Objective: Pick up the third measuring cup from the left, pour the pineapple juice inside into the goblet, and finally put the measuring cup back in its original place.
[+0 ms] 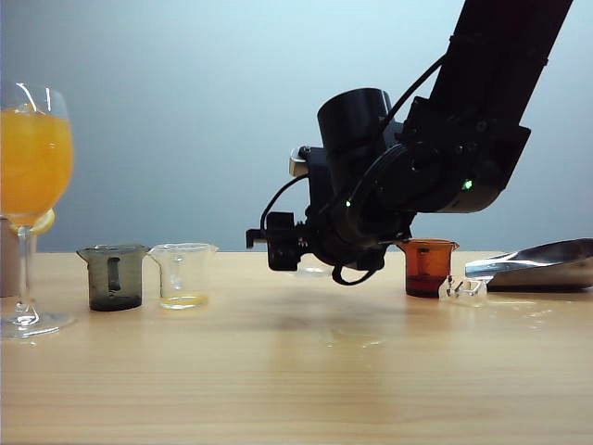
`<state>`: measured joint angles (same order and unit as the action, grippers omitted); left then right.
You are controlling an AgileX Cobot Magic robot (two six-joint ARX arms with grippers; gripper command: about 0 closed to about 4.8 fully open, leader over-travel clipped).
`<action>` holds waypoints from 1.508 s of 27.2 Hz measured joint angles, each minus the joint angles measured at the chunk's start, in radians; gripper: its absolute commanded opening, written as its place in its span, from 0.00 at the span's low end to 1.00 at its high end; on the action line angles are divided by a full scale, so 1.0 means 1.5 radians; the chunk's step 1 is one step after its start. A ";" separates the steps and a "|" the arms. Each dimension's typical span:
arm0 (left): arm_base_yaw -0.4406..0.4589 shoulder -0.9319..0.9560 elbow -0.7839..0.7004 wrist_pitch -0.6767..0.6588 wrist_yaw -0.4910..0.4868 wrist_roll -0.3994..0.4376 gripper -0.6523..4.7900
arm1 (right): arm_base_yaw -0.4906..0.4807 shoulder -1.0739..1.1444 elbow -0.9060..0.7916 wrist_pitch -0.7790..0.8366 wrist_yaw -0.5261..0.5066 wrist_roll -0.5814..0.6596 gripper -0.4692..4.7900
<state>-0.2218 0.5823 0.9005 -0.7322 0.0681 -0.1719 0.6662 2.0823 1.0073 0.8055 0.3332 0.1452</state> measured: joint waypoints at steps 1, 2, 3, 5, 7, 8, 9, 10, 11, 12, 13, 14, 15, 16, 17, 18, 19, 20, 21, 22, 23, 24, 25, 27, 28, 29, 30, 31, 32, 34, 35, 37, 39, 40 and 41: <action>0.000 0.000 0.000 0.000 0.000 0.000 0.11 | 0.000 0.003 0.000 -0.003 0.000 0.001 0.47; 0.000 0.000 0.000 0.000 0.000 0.000 0.11 | -0.001 0.007 0.000 -0.002 0.000 0.003 0.51; 0.000 0.000 0.000 0.000 0.000 0.000 0.11 | -0.001 0.012 0.000 -0.005 -0.002 0.004 0.52; 0.000 0.000 0.000 0.000 0.000 0.000 0.11 | -0.002 0.019 0.000 -0.013 -0.013 0.005 0.65; 0.000 0.000 0.000 0.001 0.000 0.000 0.11 | -0.002 0.023 0.000 -0.014 -0.032 0.005 0.82; 0.000 0.000 0.000 0.001 0.000 0.000 0.11 | -0.001 0.022 0.000 -0.013 -0.033 0.006 0.83; 0.000 0.000 0.000 0.002 0.000 0.000 0.11 | -0.001 0.022 0.000 -0.014 -0.033 0.006 0.83; 0.000 0.000 0.000 0.002 0.000 0.000 0.11 | -0.001 0.022 0.000 -0.014 -0.033 0.007 0.83; 0.000 0.000 0.000 0.002 0.000 0.000 0.11 | -0.001 0.022 0.000 -0.015 -0.035 0.007 0.83; 0.000 0.000 0.000 0.002 0.000 0.000 0.11 | -0.002 0.022 0.000 -0.018 -0.041 0.007 0.83; 0.000 0.000 0.000 0.002 0.000 0.000 0.11 | -0.003 0.022 0.000 -0.022 -0.051 0.008 0.83; 0.000 0.000 0.000 0.002 0.000 0.000 0.11 | -0.003 0.022 0.001 -0.028 -0.056 0.010 0.83; 0.000 0.000 0.000 0.002 0.000 0.000 0.11 | -0.003 0.022 0.001 -0.044 -0.060 0.016 0.84; 0.000 0.000 0.000 0.002 0.000 0.000 0.11 | -0.003 0.022 0.001 -0.052 -0.061 0.018 0.84; 0.000 0.001 0.000 0.002 0.000 0.000 0.11 | -0.002 0.022 0.001 -0.055 -0.062 0.020 0.85; 0.000 0.003 0.000 0.002 0.000 0.000 0.11 | -0.003 0.020 0.003 -0.061 -0.066 0.021 0.88; 0.000 0.004 0.000 0.002 0.000 0.000 0.11 | -0.003 0.019 0.003 -0.066 -0.068 0.021 0.89; 0.000 0.004 0.000 0.002 0.000 0.000 0.11 | -0.003 0.019 0.004 -0.068 -0.068 0.021 0.89; 0.000 0.004 0.000 0.002 0.000 0.000 0.11 | -0.002 0.019 0.004 -0.068 -0.070 0.021 0.89; 0.000 0.004 0.000 0.002 0.000 0.000 0.11 | 0.000 0.017 0.004 -0.071 -0.071 0.021 0.89; 0.000 0.005 0.000 0.002 0.000 0.000 0.11 | 0.001 0.014 0.004 -0.078 -0.071 0.022 0.89; 0.000 0.005 0.000 0.002 0.000 0.000 0.11 | 0.002 0.011 0.004 -0.086 -0.071 0.022 0.89; 0.000 0.005 0.000 0.002 0.000 0.000 0.11 | 0.002 0.005 0.004 -0.100 -0.072 0.022 0.89; 0.000 0.004 0.000 0.002 0.000 0.000 0.11 | 0.003 -0.012 0.003 -0.137 -0.073 0.023 0.89; 0.000 0.004 0.000 0.002 0.000 0.000 0.11 | 0.003 -0.022 0.003 -0.157 -0.073 0.024 0.89; 0.000 0.004 0.000 0.002 0.000 0.000 0.11 | 0.005 -0.037 0.003 -0.183 -0.077 0.025 0.89; 0.000 0.005 0.000 0.002 0.000 0.000 0.11 | 0.006 -0.049 0.002 -0.203 -0.082 0.025 0.89; 0.000 0.005 0.000 0.002 0.000 0.000 0.11 | 0.006 -0.061 0.003 -0.219 -0.089 0.025 0.89; 0.000 0.004 0.000 0.002 0.000 0.000 0.11 | 0.007 -0.074 0.003 -0.238 -0.100 0.025 0.89; 0.000 0.004 0.000 0.002 0.000 0.000 0.11 | 0.010 -0.129 0.002 -0.344 -0.119 0.025 0.89; 0.000 0.004 0.000 0.002 0.000 0.000 0.11 | 0.011 -0.144 0.002 -0.371 -0.120 0.025 0.88; 0.000 0.004 0.000 0.002 0.000 0.000 0.11 | 0.012 -0.178 0.002 -0.424 -0.125 0.025 0.62; 0.000 0.004 0.000 0.002 0.000 0.000 0.11 | 0.012 -0.229 0.002 -0.493 -0.136 0.027 0.40; 0.000 0.004 0.000 0.002 0.000 0.000 0.11 | 0.013 -0.254 0.002 -0.520 -0.138 0.027 0.35; 0.000 0.003 0.000 0.002 0.000 0.000 0.11 | 0.014 -0.279 0.002 -0.544 -0.138 0.027 0.12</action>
<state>-0.2214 0.5865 0.9005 -0.7292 0.0677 -0.1719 0.6876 1.6634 1.0100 -0.0105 0.1268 0.1860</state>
